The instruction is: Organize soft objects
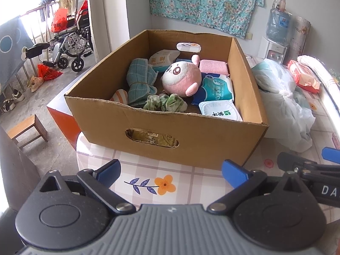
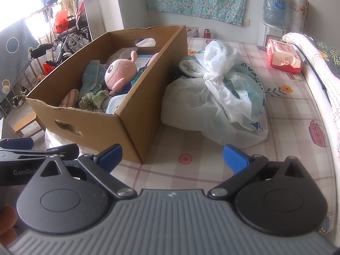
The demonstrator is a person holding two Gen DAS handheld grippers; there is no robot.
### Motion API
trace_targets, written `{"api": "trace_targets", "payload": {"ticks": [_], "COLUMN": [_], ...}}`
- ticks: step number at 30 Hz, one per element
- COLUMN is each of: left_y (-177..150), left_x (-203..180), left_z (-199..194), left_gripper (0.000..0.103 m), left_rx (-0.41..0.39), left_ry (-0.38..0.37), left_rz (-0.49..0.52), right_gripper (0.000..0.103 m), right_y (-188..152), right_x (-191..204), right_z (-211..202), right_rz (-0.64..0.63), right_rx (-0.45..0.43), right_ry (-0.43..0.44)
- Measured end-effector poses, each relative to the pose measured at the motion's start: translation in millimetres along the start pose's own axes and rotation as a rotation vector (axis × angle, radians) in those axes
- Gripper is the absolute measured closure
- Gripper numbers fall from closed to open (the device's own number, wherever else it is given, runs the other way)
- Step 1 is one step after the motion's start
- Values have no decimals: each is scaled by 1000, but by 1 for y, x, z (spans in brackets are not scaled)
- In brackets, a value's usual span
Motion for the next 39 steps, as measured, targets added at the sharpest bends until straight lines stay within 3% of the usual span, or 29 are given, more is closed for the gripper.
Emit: {"api": "trace_targets", "payload": {"ticks": [39], "left_y": [1], "left_x": [1], "left_z": [1], "left_gripper": [1], "left_rx": [1], "left_ry": [4], "left_rz": [-3], "right_gripper": [1], "right_y": [3], "right_x": [1], "right_z": [3], "right_rz": [-4], "right_rx": [2], "right_ry": [-1]}}
Point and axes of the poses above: each gripper's, at about its wrist camera, not at the fingertips, and z roughly the way its jaws point, x to its left, y to its top, the point moved 7 cm from there along z, roughly the way its jaws point, and after that the axes turned 7 degrees about y, right-handed, at the moved point
